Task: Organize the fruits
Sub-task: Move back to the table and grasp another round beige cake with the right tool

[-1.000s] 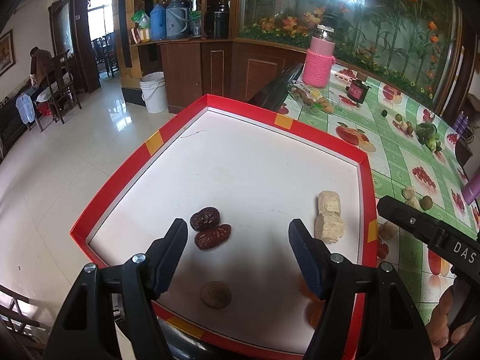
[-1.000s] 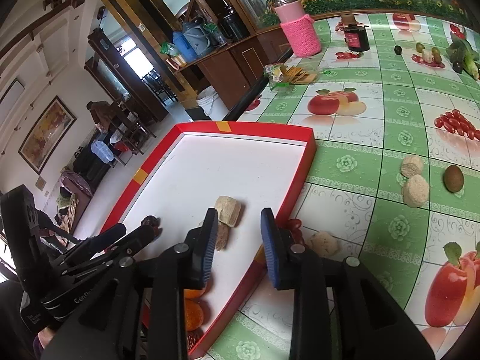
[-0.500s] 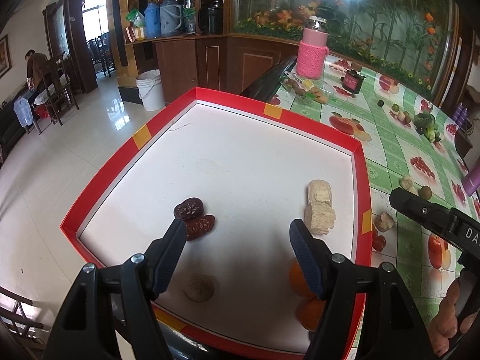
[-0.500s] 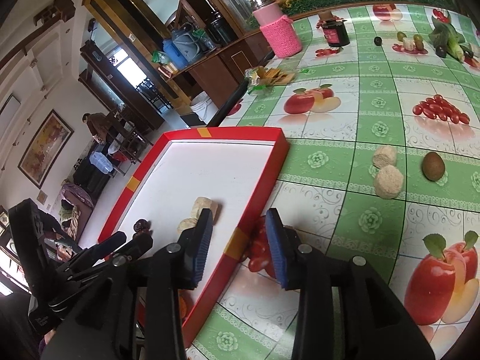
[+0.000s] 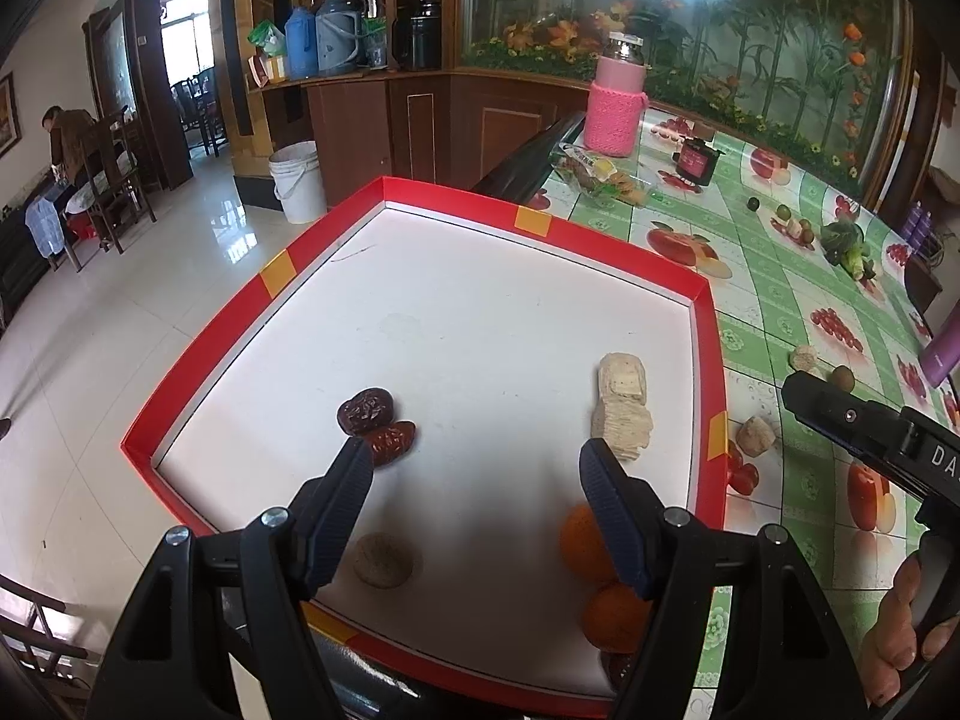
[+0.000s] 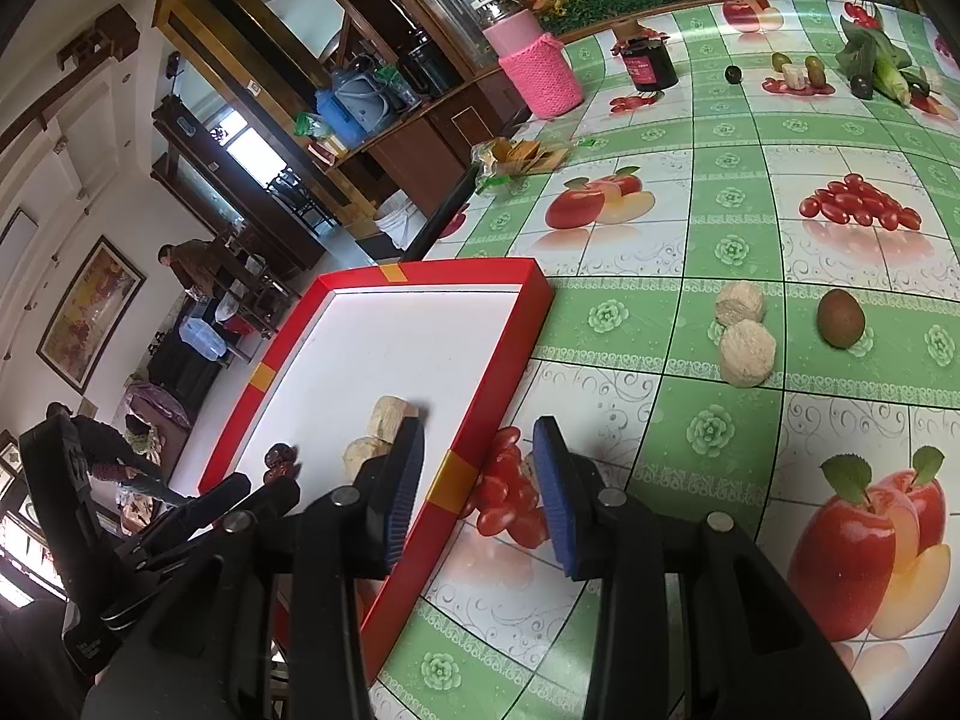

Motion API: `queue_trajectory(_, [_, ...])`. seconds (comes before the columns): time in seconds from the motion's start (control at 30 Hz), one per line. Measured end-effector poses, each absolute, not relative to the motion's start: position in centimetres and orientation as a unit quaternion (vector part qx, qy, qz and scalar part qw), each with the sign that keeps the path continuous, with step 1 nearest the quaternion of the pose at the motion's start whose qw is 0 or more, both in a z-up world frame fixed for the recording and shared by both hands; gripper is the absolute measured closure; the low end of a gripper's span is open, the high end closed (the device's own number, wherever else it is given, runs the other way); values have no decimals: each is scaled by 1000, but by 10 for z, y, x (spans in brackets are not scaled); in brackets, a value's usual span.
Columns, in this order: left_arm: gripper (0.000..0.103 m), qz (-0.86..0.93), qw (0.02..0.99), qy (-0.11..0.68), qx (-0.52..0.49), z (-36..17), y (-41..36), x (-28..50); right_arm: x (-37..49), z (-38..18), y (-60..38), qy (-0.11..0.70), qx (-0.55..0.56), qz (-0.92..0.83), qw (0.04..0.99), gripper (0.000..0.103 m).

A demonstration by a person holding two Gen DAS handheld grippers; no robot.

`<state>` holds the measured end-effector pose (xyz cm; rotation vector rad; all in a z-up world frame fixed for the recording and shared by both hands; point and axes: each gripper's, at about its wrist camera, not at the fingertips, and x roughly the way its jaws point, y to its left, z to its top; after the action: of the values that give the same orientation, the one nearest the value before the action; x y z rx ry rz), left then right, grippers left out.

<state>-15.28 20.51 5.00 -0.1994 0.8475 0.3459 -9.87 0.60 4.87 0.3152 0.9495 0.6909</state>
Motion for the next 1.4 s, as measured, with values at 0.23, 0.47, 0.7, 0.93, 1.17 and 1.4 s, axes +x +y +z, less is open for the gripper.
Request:
queue_trajectory(0.23, [32, 162, 896, 403, -89, 56, 195, -158, -109, 54, -3, 439, 153, 326, 823, 63])
queue_trajectory(0.47, [31, 160, 897, 404, -83, 54, 193, -169, -121, 60, -29, 427, 162, 314, 833, 63])
queue_trajectory(0.7, [31, 153, 893, 416, -79, 44, 193, -168, -128, 53, -91, 420, 175, 254, 853, 63])
queue_trajectory(0.93, [30, 146, 892, 423, -68, 44, 186, -163, -116, 40, -144, 427, 195, 200, 860, 62])
queue_trajectory(1.17, [30, 135, 898, 416, -59, 54, 173, -155, -99, 43, -159, 426, 192, 189, 864, 62])
queue_trajectory(1.4, [30, 129, 896, 422, -49, 55, 161, -150, -75, 48, -118, 431, 156, 225, 860, 62])
